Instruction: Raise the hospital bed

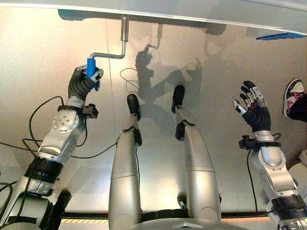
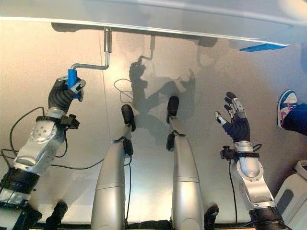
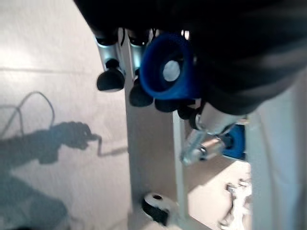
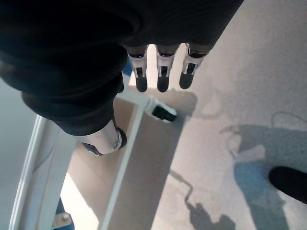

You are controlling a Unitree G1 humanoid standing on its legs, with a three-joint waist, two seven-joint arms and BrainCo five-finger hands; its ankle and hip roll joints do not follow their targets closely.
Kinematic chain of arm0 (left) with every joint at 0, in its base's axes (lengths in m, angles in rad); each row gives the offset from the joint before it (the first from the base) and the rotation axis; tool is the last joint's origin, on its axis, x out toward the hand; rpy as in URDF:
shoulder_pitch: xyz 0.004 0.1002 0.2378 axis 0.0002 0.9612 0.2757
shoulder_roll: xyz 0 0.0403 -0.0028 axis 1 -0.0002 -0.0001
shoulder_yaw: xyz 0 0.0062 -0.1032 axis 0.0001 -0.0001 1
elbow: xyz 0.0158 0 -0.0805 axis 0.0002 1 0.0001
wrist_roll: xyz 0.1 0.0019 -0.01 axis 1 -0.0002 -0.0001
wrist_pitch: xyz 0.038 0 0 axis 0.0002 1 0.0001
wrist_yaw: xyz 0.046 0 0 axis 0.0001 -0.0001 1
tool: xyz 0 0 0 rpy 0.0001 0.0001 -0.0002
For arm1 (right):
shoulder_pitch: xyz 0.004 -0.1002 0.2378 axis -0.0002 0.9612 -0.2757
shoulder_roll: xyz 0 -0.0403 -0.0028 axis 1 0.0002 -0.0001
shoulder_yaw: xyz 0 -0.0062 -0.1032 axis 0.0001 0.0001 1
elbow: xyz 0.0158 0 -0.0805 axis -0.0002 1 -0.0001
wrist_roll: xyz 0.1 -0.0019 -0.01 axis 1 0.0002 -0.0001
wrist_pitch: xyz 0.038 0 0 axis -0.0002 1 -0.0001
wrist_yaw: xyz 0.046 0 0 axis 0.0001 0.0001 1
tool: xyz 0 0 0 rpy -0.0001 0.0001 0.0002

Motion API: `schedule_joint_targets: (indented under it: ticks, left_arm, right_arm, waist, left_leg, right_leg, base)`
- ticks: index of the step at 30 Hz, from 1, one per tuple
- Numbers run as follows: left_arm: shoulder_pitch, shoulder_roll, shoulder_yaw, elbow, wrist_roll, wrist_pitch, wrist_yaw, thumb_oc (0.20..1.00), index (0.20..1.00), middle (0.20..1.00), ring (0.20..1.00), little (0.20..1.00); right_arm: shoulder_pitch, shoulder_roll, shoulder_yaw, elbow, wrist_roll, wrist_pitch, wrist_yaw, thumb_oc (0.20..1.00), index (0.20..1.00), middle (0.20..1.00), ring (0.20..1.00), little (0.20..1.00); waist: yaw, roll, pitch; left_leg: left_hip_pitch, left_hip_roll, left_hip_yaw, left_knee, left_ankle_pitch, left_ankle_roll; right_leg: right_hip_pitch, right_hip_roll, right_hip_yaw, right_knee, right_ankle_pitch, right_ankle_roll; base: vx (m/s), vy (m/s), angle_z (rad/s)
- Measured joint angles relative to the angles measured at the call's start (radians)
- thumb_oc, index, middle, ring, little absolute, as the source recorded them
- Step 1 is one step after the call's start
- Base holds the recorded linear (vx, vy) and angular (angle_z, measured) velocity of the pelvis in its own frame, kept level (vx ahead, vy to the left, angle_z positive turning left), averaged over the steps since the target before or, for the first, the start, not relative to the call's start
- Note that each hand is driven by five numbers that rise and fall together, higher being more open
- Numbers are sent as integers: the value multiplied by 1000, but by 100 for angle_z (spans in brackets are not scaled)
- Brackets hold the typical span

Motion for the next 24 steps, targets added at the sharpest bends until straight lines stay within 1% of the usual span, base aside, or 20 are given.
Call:
schedule_joint_targets:
  ticks: [5, 10, 11, 13, 14, 15, 16, 21, 24]
  left_arm:
    - [-38, 0, -6, 96, 3, -13, 2, 200, 200, 200, 200, 200]
    - [-119, 13, -56, 204, 46, -13, 2, 200, 200, 200, 200, 200]
    - [-173, 37, -114, 263, 77, -14, 2, 200, 200, 200, 200, 200]
    - [-227, 78, -172, 307, 125, -5, 0, 200, 200, 200, 200, 200]
    - [-240, 90, -184, 315, 145, -1, -3, 200, 200, 200, 200, 200]
    - [-305, 116, -258, 374, 199, 6, -9, 200, 200, 200, 200, 200]
    - [-338, 118, -279, 404, 233, 13, -17, 200, 200, 200, 200, 200]
    - [-436, 103, -326, 539, 366, 48, -24, 200, 200, 200, 200, 200]
    - [-469, 88, -329, 598, 436, 73, -22, 200, 200, 200, 200, 200]
  right_arm:
    - [1, -3, 0, 0, 0, 0, -12, 1000, 1000, 1000, 1000, 1000]
    - [4, -26, 1, -2, 0, -1, -18, 1000, 1000, 1000, 1000, 1000]
    - [5, -31, 1, 0, 1, -1, -19, 1000, 1000, 1000, 1000, 1000]
    - [5, -32, 2, -2, 1, -7, -18, 1000, 1000, 1000, 1000, 1000]
    - [5, -32, 2, -2, 1, -7, -18, 1000, 1000, 1000, 1000, 1000]
    - [6, -33, 5, -3, 4, -7, -16, 1000, 1000, 1000, 1000, 1000]
    - [6, -33, 8, -4, 4, -8, -14, 1000, 1000, 1000, 1000, 1000]
    - [8, -34, 9, -6, 21, -10, 6, 1000, 1000, 1000, 1000, 1000]
    - [9, -35, 9, -6, 26, -19, 18, 1000, 1000, 1000, 1000, 1000]
  waist:
    - [-5, 0, 0]
    - [-5, 0, 0]
    - [-3, 0, 0]
    - [-9, 0, 0]
    - [-11, 0, 0]
    - [-11, -1, 0]
    - [-12, -1, 0]
    - [-39, -2, -1]
    - [-59, -2, -1]
  left_leg:
    - [-4, 6, 1, 0, -3, -5]
    - [-9, 10, 1, 0, -5, -7]
    - [-11, 10, 1, 0, -5, -7]
    - [-17, 10, 1, 3, -5, -8]
    - [-20, 11, 1, 4, -5, -8]
    - [-26, 12, 2, 6, -5, -8]
    - [-29, 14, 2, 9, -6, -8]
    - [-47, 22, 2, 16, -7, -10]
    - [-57, 25, 1, 22, -7, -10]
  right_leg:
    - [-5, 8, 2, 0, 1, -2]
    - [-10, 12, 2, 0, -1, -4]
    - [-12, 12, 2, 1, 0, -4]
    - [-16, 12, 2, 0, 0, -4]
    - [-19, 12, 2, -1, 0, -5]
    - [-24, 14, 3, -5, 2, -5]
    - [-25, 15, 3, -5, 3, -6]
    - [-35, 24, 3, -12, 13, -9]
    - [-43, 27, 2, -12, 15, -9]
  base:
    - [10, -7, -4]
    - [0, 0, 0]
    - [0, 0, 0]
    - [0, 0, 0]
    - [0, 0, 0]
    - [0, 0, 0]
    - [17, -13, -4]
    - [15, -16, -4]
    - [4, -12, 0]
